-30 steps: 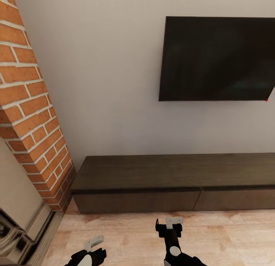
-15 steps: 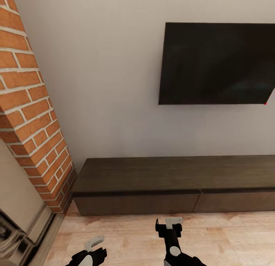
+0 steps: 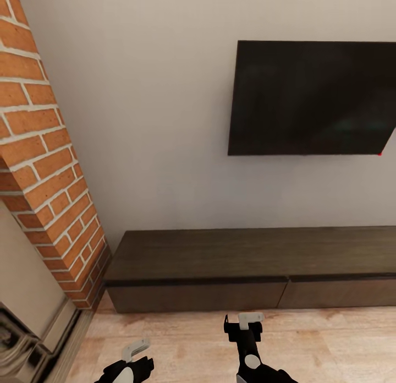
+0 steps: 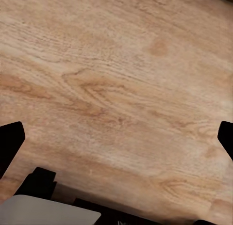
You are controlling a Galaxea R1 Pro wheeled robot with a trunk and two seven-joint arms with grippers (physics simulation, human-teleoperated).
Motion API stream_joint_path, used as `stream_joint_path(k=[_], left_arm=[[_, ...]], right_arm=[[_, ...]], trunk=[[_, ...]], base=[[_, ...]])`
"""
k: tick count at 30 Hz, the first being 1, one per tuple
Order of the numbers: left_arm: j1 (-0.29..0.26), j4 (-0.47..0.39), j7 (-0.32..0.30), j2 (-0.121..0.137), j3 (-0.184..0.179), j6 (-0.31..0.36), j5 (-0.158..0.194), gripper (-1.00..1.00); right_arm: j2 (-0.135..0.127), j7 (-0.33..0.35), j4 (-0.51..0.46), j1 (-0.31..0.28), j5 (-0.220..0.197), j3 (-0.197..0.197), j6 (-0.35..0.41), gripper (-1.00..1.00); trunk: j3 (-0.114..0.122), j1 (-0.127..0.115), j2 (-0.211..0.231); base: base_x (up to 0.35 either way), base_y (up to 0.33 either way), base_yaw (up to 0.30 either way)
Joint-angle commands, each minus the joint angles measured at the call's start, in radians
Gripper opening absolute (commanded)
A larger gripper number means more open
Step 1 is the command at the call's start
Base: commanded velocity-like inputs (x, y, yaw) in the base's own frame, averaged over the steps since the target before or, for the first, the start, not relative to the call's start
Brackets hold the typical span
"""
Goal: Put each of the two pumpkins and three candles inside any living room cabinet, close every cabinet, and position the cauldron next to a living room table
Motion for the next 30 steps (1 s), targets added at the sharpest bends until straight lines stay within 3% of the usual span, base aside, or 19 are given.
stream_joint_path(k=[1,30], left_arm=[[-0.001,-0.002,0.008,0.001,-0.005,0.001,0.006,1.00],[-0.001,-0.002,0.008,0.001,-0.009,0.001,0.006,1.00]], right_arm=[[0.000,-0.005,0.000,-0.001,-0.009,0.008,-0.005,1.00],[0.001,-0.005,0.000,-0.002,-0.009,0.009,-0.005,1.00]], trunk=[[0.002,-0.004,0.007],[0.093,-0.115,0.210]], base=[[0.000,0.000,0.000],[0.000,0.000,0.000]])
